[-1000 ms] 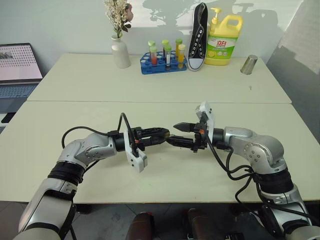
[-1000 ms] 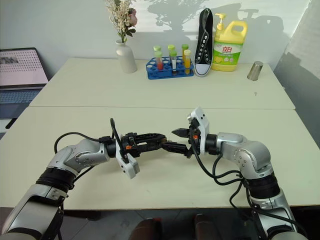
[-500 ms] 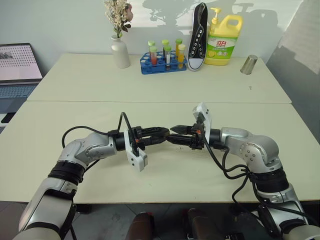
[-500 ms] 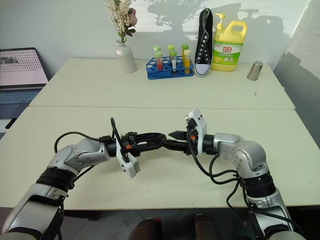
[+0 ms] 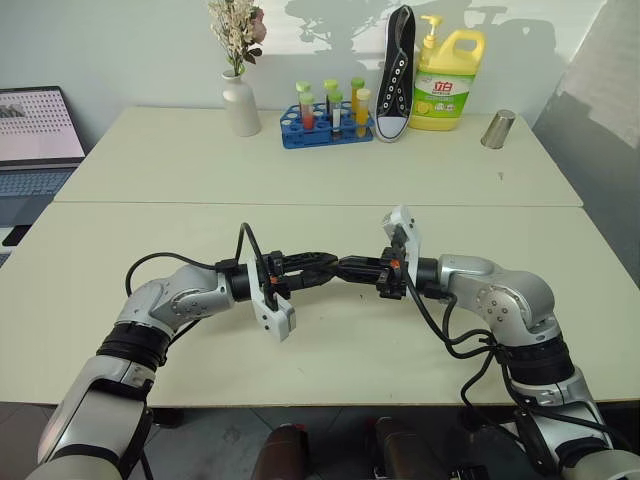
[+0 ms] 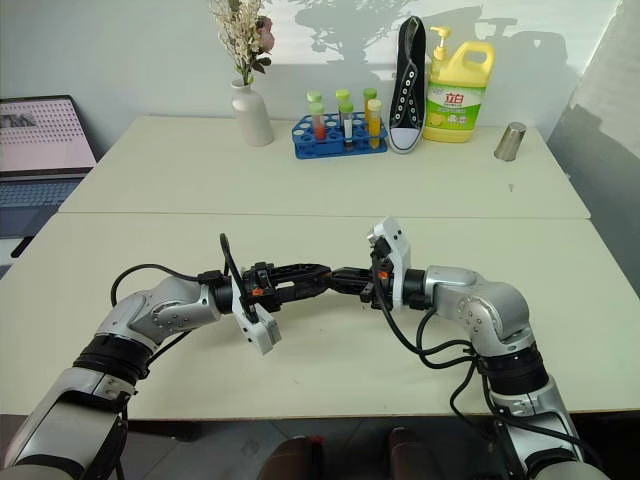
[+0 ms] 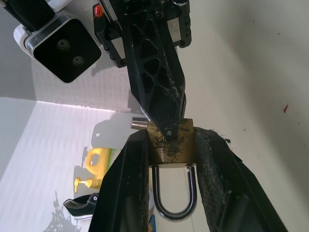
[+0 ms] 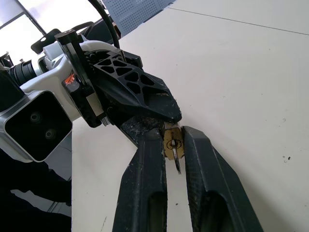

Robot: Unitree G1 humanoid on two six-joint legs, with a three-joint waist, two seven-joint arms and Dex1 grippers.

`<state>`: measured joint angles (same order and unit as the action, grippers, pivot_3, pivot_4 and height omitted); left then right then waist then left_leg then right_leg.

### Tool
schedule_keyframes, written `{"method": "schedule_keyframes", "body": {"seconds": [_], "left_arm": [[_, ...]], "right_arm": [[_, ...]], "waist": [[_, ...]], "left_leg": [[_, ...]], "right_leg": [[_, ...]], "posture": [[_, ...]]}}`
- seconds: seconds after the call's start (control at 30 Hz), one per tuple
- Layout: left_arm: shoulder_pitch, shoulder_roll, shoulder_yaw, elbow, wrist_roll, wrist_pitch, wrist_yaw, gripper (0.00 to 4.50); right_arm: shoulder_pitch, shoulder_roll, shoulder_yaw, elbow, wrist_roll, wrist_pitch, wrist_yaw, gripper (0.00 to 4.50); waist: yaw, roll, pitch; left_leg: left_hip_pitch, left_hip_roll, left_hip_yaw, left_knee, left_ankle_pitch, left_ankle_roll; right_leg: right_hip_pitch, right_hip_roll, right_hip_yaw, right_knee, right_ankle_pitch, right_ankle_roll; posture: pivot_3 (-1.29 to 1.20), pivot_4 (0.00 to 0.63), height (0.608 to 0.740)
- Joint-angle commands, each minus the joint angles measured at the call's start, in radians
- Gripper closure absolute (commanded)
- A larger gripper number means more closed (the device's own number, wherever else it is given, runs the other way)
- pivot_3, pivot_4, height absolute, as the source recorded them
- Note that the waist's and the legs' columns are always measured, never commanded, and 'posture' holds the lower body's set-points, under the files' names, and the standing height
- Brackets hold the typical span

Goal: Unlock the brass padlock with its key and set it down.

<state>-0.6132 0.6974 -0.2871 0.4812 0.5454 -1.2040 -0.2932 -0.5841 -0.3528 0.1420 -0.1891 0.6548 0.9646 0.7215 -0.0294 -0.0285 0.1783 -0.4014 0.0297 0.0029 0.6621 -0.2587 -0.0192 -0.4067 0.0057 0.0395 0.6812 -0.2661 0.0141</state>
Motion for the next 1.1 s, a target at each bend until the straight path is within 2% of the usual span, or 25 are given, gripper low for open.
{"method": "schedule_keyframes", "body": {"seconds": [0.03,0.07,0.13,0.43,0.57,0.67,0.87,0.97,1.03,1.1], "left_arm": [[-0.001,0.008,-0.038,-0.002,-0.113,-0.011,-0.044,3.53],[0.000,0.009,-0.042,-0.001,-0.131,-0.009,-0.054,3.53],[0.004,0.012,-0.045,-0.004,-0.157,-0.006,-0.071,2.80],[0.056,0.046,-0.031,-0.060,-0.210,-0.006,-0.116,0.03],[0.095,0.092,-0.021,-0.119,-0.286,0.031,-0.148,0.00],[0.119,0.136,-0.022,-0.165,-0.340,0.052,-0.187,0.64],[0.132,0.179,0.011,-0.230,-0.602,0.254,-0.308,2.58],[0.115,0.173,0.031,-0.246,-0.654,0.295,-0.360,3.61],[0.112,0.146,0.032,-0.287,-0.775,0.461,-0.424,4.31],[0.109,0.117,0.012,-0.335,-0.897,0.704,-0.507,4.50]], "right_arm": [[-0.031,-0.001,-0.013,-0.011,0.003,-0.017,0.013,4.34],[-0.030,-0.001,-0.013,-0.011,0.002,-0.018,0.014,4.34],[-0.029,0.000,-0.014,-0.010,-0.002,-0.019,0.016,4.34],[-0.023,-0.011,-0.029,0.003,-0.017,-0.037,0.011,4.34],[-0.013,-0.034,-0.041,0.017,-0.033,-0.060,0.012,4.34],[-0.003,-0.066,-0.045,0.013,-0.049,-0.084,0.025,4.34],[0.026,-0.133,-0.047,-0.063,-0.055,-0.116,0.052,4.34],[0.035,-0.152,-0.046,-0.087,-0.057,-0.128,0.059,4.34],[0.041,-0.161,-0.047,-0.108,-0.050,-0.131,0.061,4.34],[0.046,-0.168,-0.048,-0.139,-0.040,-0.134,0.068,4.34]], "waist": [[0.000,0.000,0.000],[0.000,0.000,0.000],[0.000,0.000,0.000],[0.000,0.000,0.000],[-0.001,0.000,0.000],[-0.001,0.000,0.000],[-0.002,0.000,0.000],[-0.001,0.000,0.000],[-0.001,0.000,0.000],[-0.002,0.000,0.000]], "left_leg": [[0.000,0.000,0.000,0.000,0.000,0.000],[0.000,0.000,0.000,0.000,0.000,0.000],[0.000,0.000,0.000,0.000,0.000,0.000],[0.000,0.000,0.000,0.000,0.000,0.000],[0.000,0.000,0.000,0.000,0.000,0.000],[0.000,0.000,0.000,0.000,0.000,0.000],[0.000,0.000,0.000,0.000,0.000,0.000],[0.000,0.000,0.000,0.000,0.000,0.000],[0.000,0.000,0.000,0.000,0.000,0.000],[0.000,0.000,0.000,0.000,0.000,0.000]], "right_leg": [[0.000,0.000,0.000,0.000,0.000,0.000],[0.000,0.000,0.000,0.000,0.000,0.000],[0.000,0.000,0.000,0.000,0.000,0.000],[0.000,0.000,0.000,0.000,0.000,0.000],[0.000,0.000,0.001,0.000,0.000,0.000],[0.000,0.000,0.001,0.000,0.000,0.000],[0.000,0.000,0.001,0.000,0.000,0.000],[0.000,0.000,0.000,0.000,0.000,0.000],[0.000,0.001,0.000,0.000,0.000,0.000],[0.000,0.001,0.000,0.000,0.000,0.000]], "posture": [[0.00,0.150,0.740],[0.00,0.150,0.740],[0.00,0.150,0.740],[0.00,0.150,0.740],[0.00,0.150,0.740],[0.00,0.150,0.740],[0.00,0.150,0.740],[0.00,0.150,0.740],[0.00,0.150,0.740],[0.00,0.150,0.740]]}}
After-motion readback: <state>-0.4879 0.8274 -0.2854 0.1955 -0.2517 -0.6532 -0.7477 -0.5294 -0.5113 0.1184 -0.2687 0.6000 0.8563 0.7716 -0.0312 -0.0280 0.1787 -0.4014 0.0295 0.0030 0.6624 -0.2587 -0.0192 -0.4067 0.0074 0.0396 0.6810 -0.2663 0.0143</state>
